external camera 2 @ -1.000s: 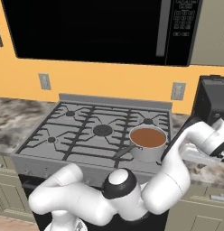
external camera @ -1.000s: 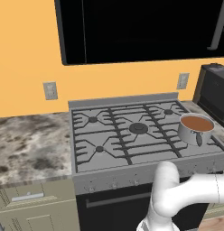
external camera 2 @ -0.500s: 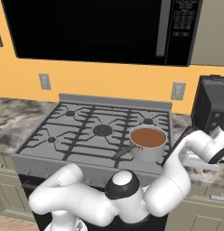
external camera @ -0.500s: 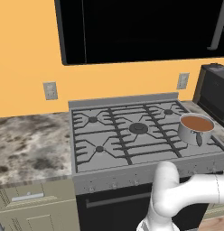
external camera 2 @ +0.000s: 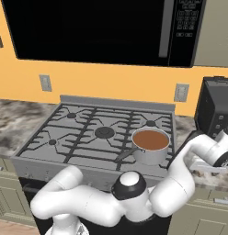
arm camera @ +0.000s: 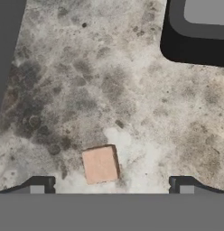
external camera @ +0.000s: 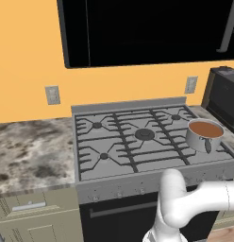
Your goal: Pick up the sugar cube(s) and place them in the saucepan with hot chocolate.
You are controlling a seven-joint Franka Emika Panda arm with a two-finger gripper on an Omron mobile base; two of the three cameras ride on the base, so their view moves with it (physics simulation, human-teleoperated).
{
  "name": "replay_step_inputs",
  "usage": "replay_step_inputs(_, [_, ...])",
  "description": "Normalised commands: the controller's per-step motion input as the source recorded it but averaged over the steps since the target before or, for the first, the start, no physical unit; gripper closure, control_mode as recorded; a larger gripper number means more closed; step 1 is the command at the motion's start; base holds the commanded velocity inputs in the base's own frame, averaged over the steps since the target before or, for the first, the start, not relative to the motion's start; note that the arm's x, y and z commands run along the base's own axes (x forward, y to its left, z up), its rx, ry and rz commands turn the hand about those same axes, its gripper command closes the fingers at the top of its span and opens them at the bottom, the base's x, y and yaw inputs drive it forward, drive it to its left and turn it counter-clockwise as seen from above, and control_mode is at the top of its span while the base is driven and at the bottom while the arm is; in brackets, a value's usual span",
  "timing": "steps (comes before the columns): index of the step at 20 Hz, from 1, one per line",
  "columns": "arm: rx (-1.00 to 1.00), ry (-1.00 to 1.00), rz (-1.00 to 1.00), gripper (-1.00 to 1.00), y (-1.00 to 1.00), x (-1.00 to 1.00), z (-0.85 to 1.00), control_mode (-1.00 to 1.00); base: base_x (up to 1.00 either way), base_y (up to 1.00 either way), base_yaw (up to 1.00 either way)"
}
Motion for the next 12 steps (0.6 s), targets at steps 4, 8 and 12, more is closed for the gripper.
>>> replay_step_inputs(4, [0.0,0.0,0.01,-1.0,0.0,0.21,-0.26,-1.0,0.0,0.0,0.0])
replay_step_inputs(8, [0.0,0.0,0.0,-1.0,0.0,0.03,-0.17,-1.0,0.0,0.0,0.0])
replay_step_inputs(12, [0.0,0.0,0.01,-1.0,0.01,0.0,-0.18,-1.0,0.0,0.0,0.0])
